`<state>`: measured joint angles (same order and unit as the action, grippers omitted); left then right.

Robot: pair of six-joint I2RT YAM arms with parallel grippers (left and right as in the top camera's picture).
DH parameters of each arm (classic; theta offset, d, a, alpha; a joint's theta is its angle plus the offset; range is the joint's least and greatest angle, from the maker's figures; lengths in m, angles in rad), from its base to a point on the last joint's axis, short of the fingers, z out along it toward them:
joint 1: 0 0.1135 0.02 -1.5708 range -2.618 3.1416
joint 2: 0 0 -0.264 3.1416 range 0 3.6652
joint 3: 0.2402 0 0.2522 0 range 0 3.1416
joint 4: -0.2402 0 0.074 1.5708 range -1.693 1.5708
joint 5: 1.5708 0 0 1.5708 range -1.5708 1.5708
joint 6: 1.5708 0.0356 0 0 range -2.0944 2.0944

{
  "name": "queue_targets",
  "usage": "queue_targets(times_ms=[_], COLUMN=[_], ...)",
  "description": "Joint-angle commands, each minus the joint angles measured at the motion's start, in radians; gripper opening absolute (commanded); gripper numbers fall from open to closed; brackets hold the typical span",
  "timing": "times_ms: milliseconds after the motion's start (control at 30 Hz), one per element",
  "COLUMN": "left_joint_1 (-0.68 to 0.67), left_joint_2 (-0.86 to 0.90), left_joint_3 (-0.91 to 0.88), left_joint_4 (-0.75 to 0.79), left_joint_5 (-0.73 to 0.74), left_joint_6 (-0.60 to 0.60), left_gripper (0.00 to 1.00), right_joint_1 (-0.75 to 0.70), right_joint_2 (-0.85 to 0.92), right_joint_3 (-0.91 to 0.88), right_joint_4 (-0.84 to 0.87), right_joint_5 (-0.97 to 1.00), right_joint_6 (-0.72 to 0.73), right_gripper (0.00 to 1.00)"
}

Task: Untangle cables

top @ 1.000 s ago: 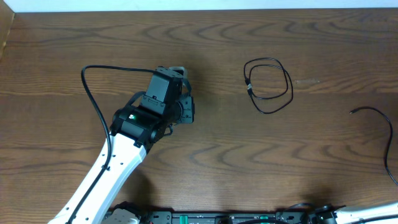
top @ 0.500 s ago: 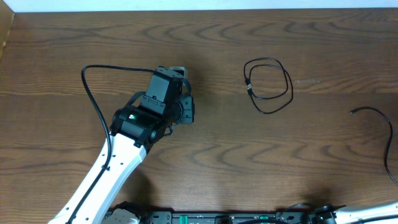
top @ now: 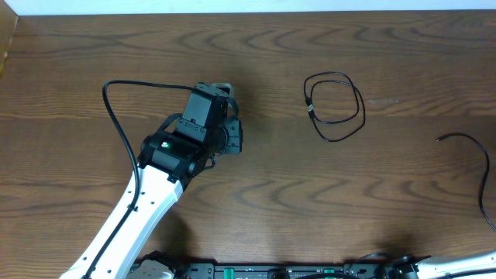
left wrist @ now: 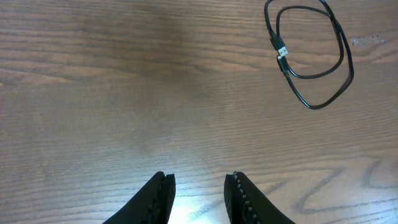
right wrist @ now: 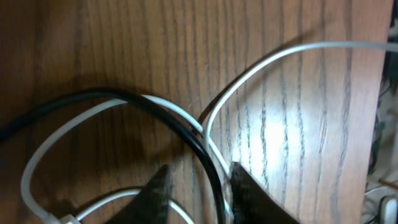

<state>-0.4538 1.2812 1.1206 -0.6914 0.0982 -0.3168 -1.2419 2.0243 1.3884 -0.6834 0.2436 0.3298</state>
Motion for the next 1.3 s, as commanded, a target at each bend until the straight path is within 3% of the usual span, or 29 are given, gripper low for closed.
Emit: queue_targets(times_ms=[0,200,267,367,733,1033,1267], left_joint_1=[-0.002,-0.002,-0.002,-0.002,-0.002,-0.002,-0.002], left_joint_2=[0.006,0.006,0.006,0.006,0.006,0.006,0.006], left_joint_3=[-0.004,-0.004,-0.004,-0.004,-0.004,-0.004,-0.004], left_joint_4=[0.001,0.001,0.001,0.002,0.02,0.02,0.02], left_joint_5=[-0.013,-0.014,-0.014,-0.014,-0.013,-0.009,-0.001], left_joint_6=[0.01,0.01,0.01,0.01,0.016,0.016,0.016], left_gripper=[0.32,0.32,0.32,0.32,0.32,0.32,0.32], right_joint_1=[0.005,0.005,0.006,0.006,0.069,0.188,0.277], right_joint_2=[-0.027,-0.027,-0.027,-0.027,-0.036,-0.04,-0.077], right_joint_3=[0.001,0.001,0.001,0.001,0.014,0.139,0.232], right_joint_4=[-0.001,-0.001,-0.001,0.005,0.159,0.167,0.161], right_joint_5=[0.027,0.028,0.027,0.01,-0.386,-0.607,-0.541], right_joint_6=[-0.01,-0.01,-0.01,-0.01,-0.039,-0.03,0.006], right_gripper=[0.16,0.08,0.01,0.01,0.01,0.01,0.01])
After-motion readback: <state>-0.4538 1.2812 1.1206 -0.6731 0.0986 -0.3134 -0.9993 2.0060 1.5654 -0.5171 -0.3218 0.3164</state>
